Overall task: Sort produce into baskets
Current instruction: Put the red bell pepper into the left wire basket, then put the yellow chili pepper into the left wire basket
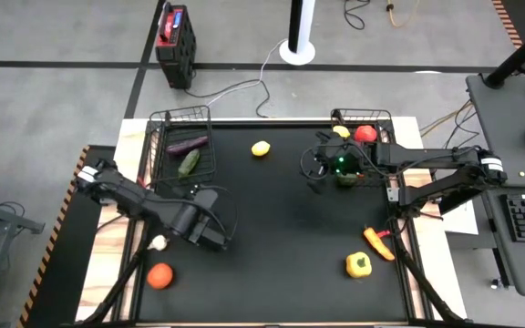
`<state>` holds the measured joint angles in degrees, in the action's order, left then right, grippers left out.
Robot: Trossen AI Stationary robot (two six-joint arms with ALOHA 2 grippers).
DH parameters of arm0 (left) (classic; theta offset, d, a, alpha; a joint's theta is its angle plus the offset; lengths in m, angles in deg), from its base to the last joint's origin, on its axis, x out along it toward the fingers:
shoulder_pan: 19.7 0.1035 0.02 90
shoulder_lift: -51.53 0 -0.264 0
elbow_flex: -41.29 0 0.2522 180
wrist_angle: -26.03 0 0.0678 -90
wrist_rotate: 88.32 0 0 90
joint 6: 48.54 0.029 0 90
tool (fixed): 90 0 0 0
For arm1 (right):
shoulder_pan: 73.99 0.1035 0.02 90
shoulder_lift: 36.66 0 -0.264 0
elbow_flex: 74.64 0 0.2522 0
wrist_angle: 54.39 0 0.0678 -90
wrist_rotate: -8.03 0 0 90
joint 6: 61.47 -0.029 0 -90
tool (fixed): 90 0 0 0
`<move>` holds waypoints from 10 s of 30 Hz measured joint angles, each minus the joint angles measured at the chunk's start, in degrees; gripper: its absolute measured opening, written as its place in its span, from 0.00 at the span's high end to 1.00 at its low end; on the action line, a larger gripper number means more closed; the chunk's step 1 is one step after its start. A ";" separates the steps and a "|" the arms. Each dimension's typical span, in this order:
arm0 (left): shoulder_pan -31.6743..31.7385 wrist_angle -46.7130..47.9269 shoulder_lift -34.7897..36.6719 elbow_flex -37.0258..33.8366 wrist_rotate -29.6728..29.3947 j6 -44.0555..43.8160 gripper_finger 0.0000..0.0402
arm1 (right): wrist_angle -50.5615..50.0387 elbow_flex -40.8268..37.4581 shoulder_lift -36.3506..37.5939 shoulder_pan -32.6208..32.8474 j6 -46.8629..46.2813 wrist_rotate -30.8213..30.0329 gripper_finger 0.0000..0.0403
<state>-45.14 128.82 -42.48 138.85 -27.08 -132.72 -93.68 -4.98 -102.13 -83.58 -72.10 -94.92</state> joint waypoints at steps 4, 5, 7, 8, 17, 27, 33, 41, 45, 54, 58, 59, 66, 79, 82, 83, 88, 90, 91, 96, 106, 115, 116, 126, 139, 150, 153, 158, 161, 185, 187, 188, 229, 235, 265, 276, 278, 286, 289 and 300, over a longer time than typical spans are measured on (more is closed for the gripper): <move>-0.04 0.36 0.00 1.14 3.59 0.68 0.46 | -1.22 0.00 0.00 0.24 -0.78 0.04 0.02; -0.04 0.41 0.00 1.12 5.27 0.70 0.46 | -1.43 0.00 0.00 0.36 -0.83 0.04 0.02; -0.03 0.05 0.00 0.77 8.97 0.69 0.44 | -1.57 0.00 0.00 0.60 -0.85 0.02 0.02; -0.02 -0.27 0.00 0.51 10.01 0.26 0.42 | -1.55 0.00 0.00 0.73 -0.87 0.02 0.02; -1.64 -4.13 -1.90 -0.39 16.82 -6.53 0.21 | -1.67 0.00 0.00 1.22 -0.92 1.55 0.02; -2.16 -5.48 -5.71 -0.39 17.46 -8.24 0.09 | -1.67 0.00 0.00 1.22 0.13 2.54 0.02; -2.27 -6.06 -7.27 -0.39 19.18 -7.88 0.08 | -1.64 0.00 0.00 1.22 0.22 2.51 0.02; -2.29 -8.97 -7.69 -0.40 19.28 -8.07 0.01 | -1.63 0.00 0.00 1.22 0.20 2.52 0.02; -2.29 -9.80 -7.72 -0.54 20.27 -7.86 0.03 | -1.65 0.00 0.00 1.22 0.17 2.55 0.02; -1.85 -11.48 -8.07 -1.74 21.17 -7.59 0.04 | -1.65 0.00 0.00 1.22 0.17 2.64 0.02; -0.95 -16.87 -7.93 -4.61 21.23 -5.41 0.04 | -1.67 0.00 0.00 1.22 0.22 2.67 0.02; -0.81 -17.52 -7.85 -5.35 21.38 -5.28 0.04 | -1.65 0.00 0.00 1.22 0.22 2.67 0.02; -0.34 -18.11 -7.40 -9.61 22.44 -5.01 0.04 | -1.67 0.00 0.00 1.22 0.26 2.69 0.02; -0.13 -30.15 -6.64 -19.31 22.22 -4.68 0.04 | -1.67 0.00 0.00 1.22 0.26 2.69 0.02; -0.15 -30.57 -6.66 -19.64 21.45 -4.73 0.05 | -1.67 0.00 0.00 1.22 0.22 2.69 0.02; -0.13 -30.63 -6.45 -19.67 21.21 -4.62 0.06 | -1.67 0.00 0.00 1.22 0.22 2.68 0.02; -0.11 -30.86 -6.21 -19.76 21.00 -4.00 0.14 | -1.63 0.00 0.00 1.22 0.21 2.67 0.02; -0.11 -30.42 -6.22 -19.32 21.35 -4.02 0.17 | -1.63 0.00 0.00 1.22 0.20 2.68 0.02; -0.05 -30.14 -6.32 -18.71 21.42 -3.89 0.17 | -1.65 0.00 0.00 1.22 0.20 2.67 0.02; -0.06 -24.59 -6.34 -14.00 21.82 -1.34 0.17 | -1.63 0.00 0.00 1.21 0.17 2.67 0.02; 1.20 0.82 -5.49 3.58 11.44 2.81 0.17 | -1.63 0.00 0.00 1.20 -0.26 2.65 0.02; 9.99 0.92 4.05 6.48 -1.84 14.88 0.17 | -1.63 0.00 0.01 1.20 -0.74 2.65 0.02; 11.47 1.33 5.14 6.48 -3.01 16.25 0.17 | -1.61 0.00 0.01 1.20 -0.79 2.64 0.02; 33.59 0.78 12.41 5.32 -6.83 33.50 0.17 | -1.15 0.00 0.01 1.20 -1.49 2.67 0.02; 60.91 -22.59 13.46 -7.85 3.97 56.97 0.17 | 0.45 0.00 0.02 1.20 -1.39 2.67 0.02; 70.79 -34.47 13.49 -22.19 7.72 61.18 0.17 | 0.58 0.00 0.02 1.20 -1.40 2.67 0.02; 71.67 -36.91 13.49 -24.34 8.37 61.56 0.17 | 0.60 0.00 0.02 1.20 -1.92 2.67 0.02; 72.33 -41.16 12.76 -25.56 8.91 62.40 0.17 | 0.69 0.00 0.02 1.20 -2.32 2.64 0.02; 72.50 -43.12 11.13 -25.59 8.91 62.74 0.17 | 0.78 0.00 0.02 1.20 -2.90 2.64 0.02; 72.63 -45.94 5.09 -25.28 10.76 63.77 0.03 | 0.82 0.00 0.02 1.20 -4.82 2.66 0.02; 72.63 -45.92 5.16 -25.30 11.24 64.05 0.02 | 0.82 0.00 0.02 1.22 -4.83 2.67 0.02; 72.66 -45.83 5.30 -25.34 11.42 64.16 0.02 | 0.80 0.00 0.02 1.20 -4.84 2.67 0.02; 9.10 -43.43 32.33 -25.50 -8.98 43.67 0.02 | -44.28 24.70 -14.58 29.30 -41.56 5.78 0.02; 2.62 -44.05 29.93 -25.50 -11.62 39.73 0.02 | -55.83 27.10 -20.79 33.06 -46.51 11.94 0.02; 1.97 -49.83 23.28 -25.50 -13.41 43.94 0.02 | -63.99 6.23 -7.53 44.03 -81.29 16.44 0.02; 1.97 -51.74 22.95 -25.50 -13.39 44.50 0.02 | -55.11 -4.56 -7.02 39.62 -75.34 19.16 0.02; 1.97 -52.49 22.77 -25.50 -13.41 44.50 0.02 | -54.03 -6.47 -7.02 38.78 -75.30 18.76 0.02; 2.01 -52.58 22.51 -25.50 -13.84 44.67 0.02 | -44.64 -11.46 -7.02 37.66 -71.47 19.02 0.02; 2.01 -52.61 22.51 -25.50 -13.85 44.67 0.02 | -42.92 -11.82 -7.02 37.66 -71.18 19.06 0.02; 2.01 -53.00 22.43 -25.50 -14.03 44.70 0.02 | -36.26 -17.27 -7.02 37.66 -71.19 19.81 0.02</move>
<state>-43.12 75.82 -20.06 113.35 -41.11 -88.02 -129.94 -22.25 -109.14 -45.92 -143.29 -75.11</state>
